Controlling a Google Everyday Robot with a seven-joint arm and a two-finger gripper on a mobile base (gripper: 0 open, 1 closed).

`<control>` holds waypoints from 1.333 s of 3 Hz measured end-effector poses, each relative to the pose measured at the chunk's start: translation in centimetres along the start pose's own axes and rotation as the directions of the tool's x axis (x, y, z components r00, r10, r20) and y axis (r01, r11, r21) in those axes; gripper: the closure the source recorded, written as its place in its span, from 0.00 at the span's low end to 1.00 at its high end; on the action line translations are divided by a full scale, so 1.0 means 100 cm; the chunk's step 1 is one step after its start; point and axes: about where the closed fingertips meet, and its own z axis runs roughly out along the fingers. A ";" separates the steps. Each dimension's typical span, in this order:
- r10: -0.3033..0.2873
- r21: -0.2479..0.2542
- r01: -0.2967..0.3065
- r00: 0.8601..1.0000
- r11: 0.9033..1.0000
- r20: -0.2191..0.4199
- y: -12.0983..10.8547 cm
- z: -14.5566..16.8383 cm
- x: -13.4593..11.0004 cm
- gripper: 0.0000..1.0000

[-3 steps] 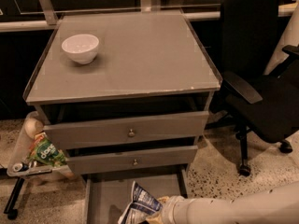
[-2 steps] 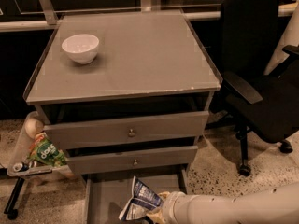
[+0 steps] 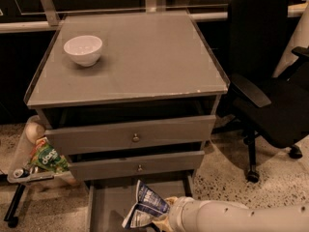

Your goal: Pick blue chip bag from bottom drawer and place on counter

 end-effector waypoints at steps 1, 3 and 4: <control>-0.067 0.065 0.065 0.997 0.996 0.024 -0.005 -0.043 -0.035 1.00; -0.146 0.114 0.141 0.989 0.983 0.032 -0.019 -0.075 -0.079 1.00; -0.168 0.150 0.158 0.984 0.976 0.054 -0.029 -0.087 -0.099 1.00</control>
Offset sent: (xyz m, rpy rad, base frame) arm 0.0427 0.0064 0.1671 -0.1039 -0.2442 0.0934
